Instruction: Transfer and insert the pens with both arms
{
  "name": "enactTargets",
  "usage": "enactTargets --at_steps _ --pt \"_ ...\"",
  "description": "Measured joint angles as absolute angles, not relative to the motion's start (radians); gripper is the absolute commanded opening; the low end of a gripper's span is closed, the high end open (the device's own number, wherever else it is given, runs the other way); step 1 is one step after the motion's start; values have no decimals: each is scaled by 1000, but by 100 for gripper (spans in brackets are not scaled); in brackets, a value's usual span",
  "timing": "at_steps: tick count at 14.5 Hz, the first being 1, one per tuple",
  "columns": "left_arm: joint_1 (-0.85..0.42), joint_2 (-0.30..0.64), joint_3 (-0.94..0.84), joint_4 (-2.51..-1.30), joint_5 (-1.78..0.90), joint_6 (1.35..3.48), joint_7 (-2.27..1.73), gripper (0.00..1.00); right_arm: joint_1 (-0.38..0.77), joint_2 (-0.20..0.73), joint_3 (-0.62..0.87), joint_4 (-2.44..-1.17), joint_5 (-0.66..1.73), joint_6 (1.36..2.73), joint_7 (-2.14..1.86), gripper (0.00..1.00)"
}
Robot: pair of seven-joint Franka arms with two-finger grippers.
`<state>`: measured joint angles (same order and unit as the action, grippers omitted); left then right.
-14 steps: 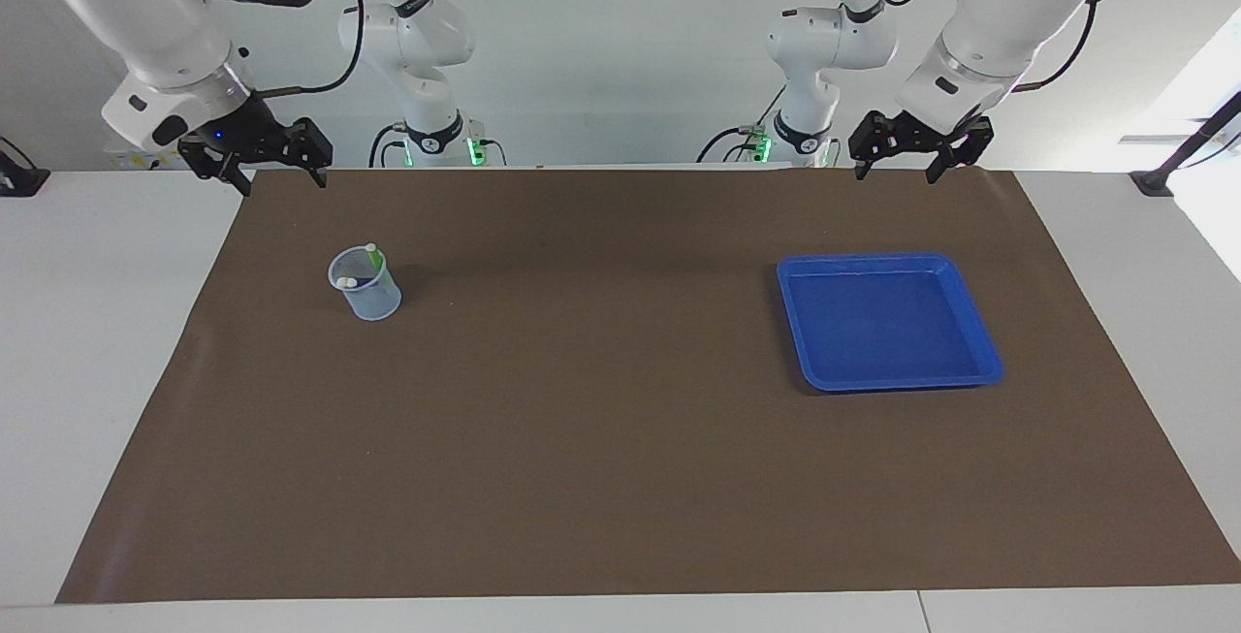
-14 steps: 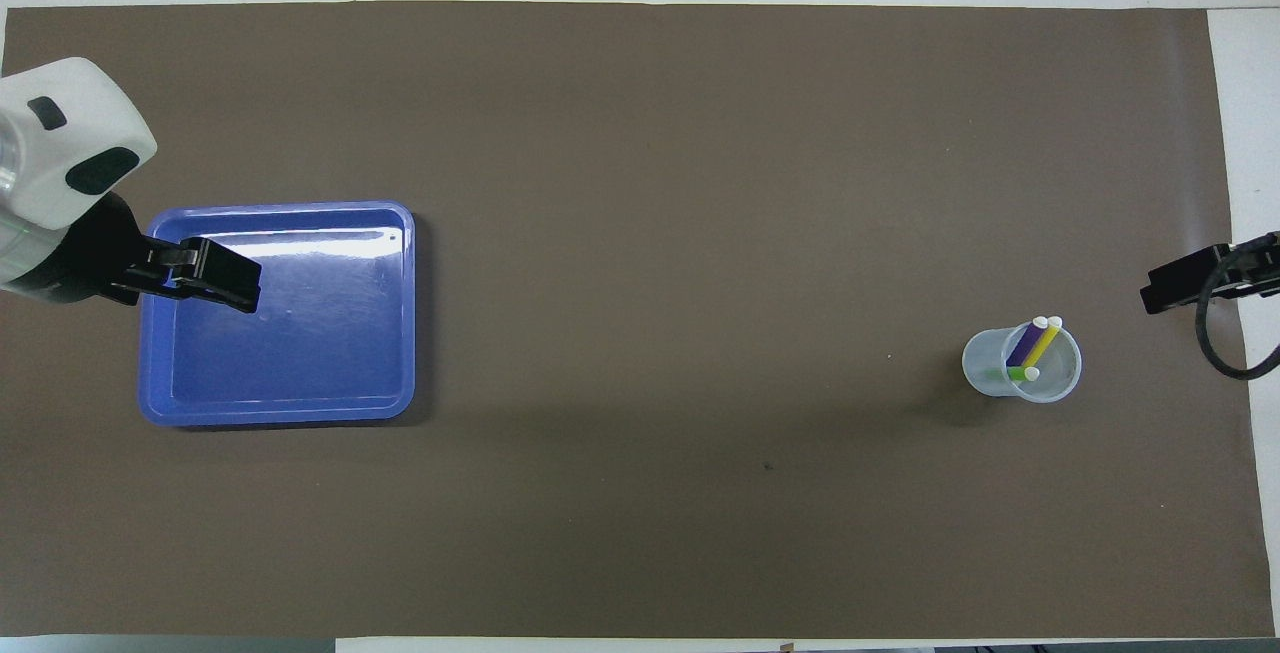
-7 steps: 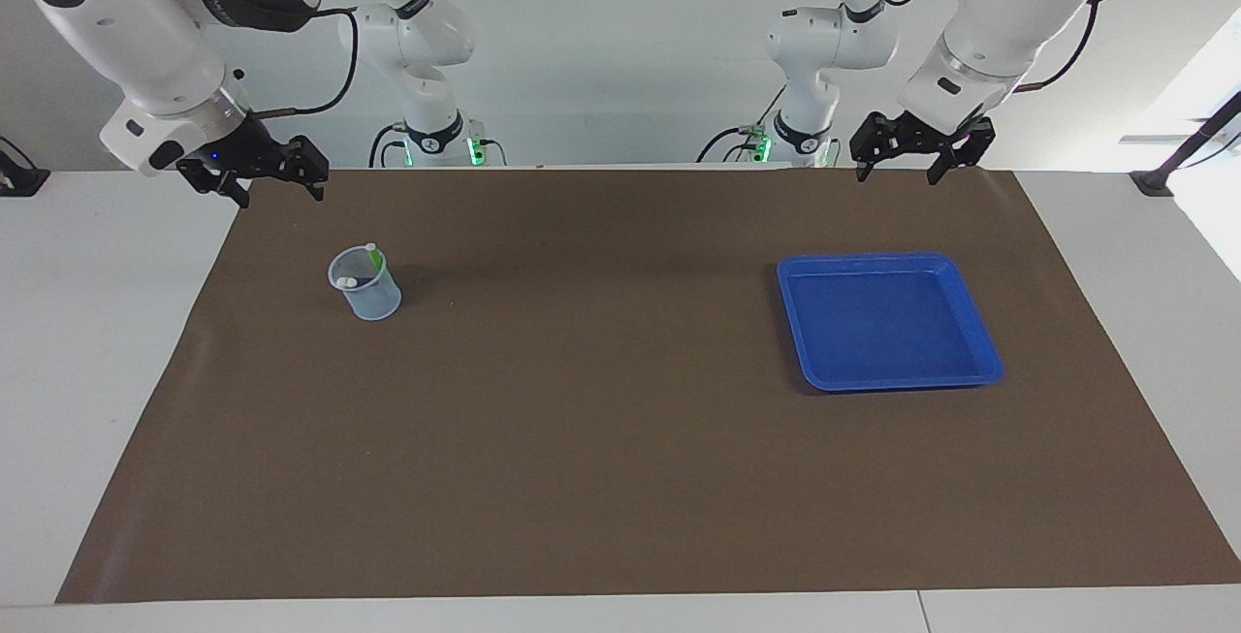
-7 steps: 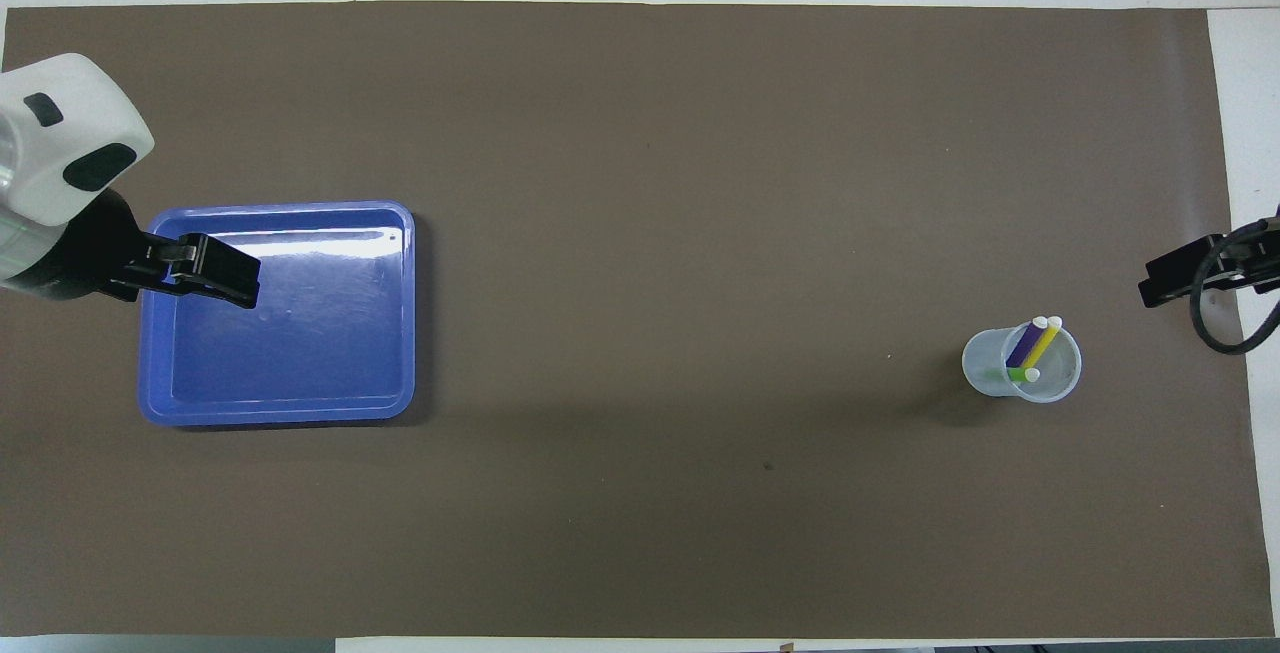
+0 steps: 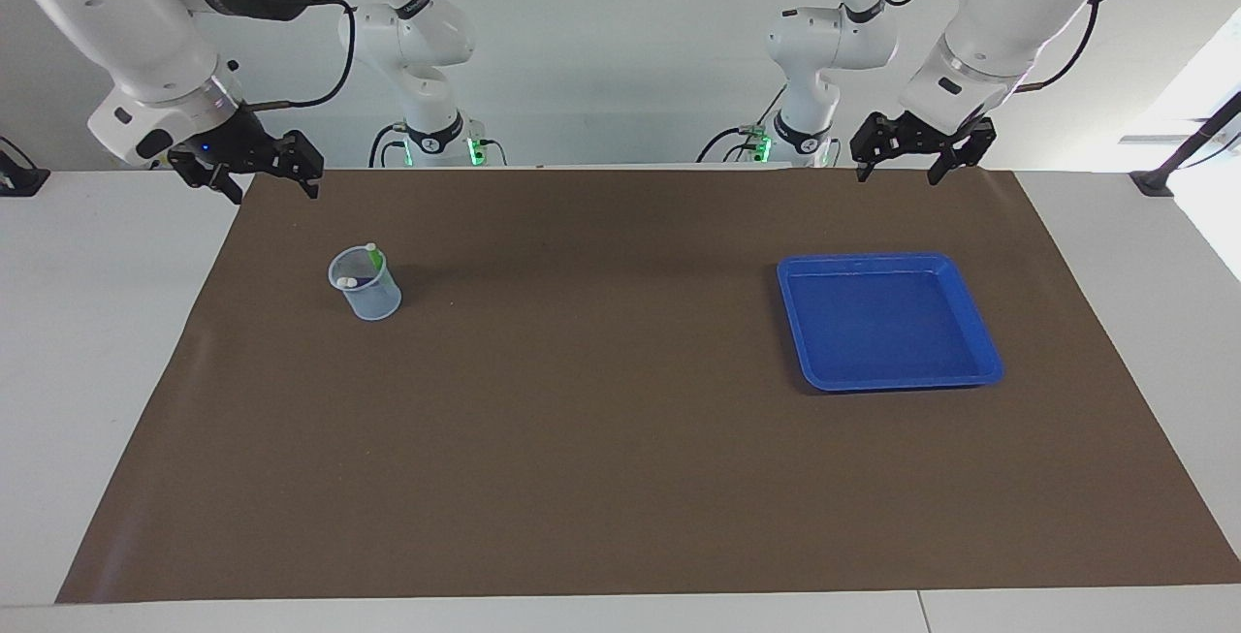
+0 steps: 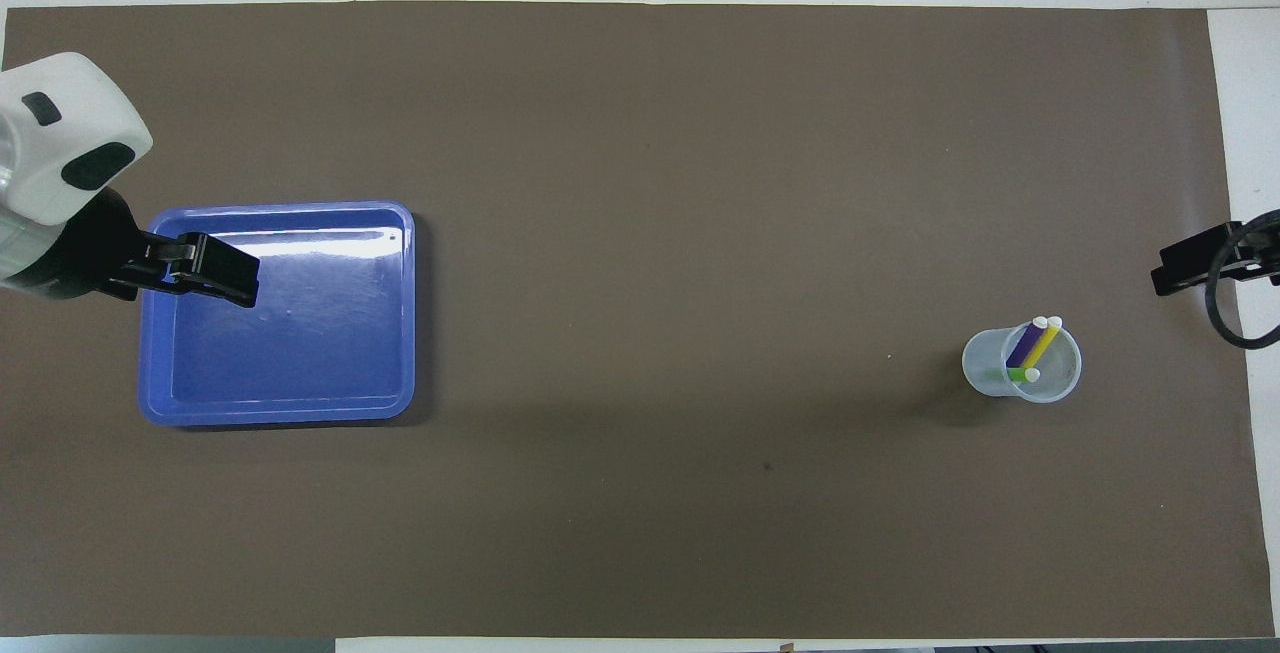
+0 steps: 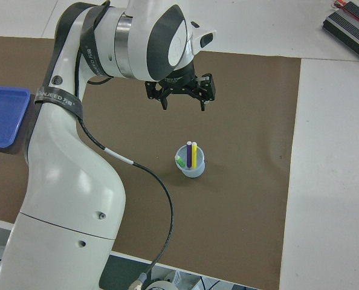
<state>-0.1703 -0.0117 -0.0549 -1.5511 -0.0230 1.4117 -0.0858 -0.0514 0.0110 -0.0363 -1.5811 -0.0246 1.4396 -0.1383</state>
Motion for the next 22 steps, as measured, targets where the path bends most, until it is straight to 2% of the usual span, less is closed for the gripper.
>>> enactTargets --at_steps 22 --pt "-149 -12 -44 -1551 -23 1413 -89 100 -16 -1 -55 -1552 -25 1440 -80 100"
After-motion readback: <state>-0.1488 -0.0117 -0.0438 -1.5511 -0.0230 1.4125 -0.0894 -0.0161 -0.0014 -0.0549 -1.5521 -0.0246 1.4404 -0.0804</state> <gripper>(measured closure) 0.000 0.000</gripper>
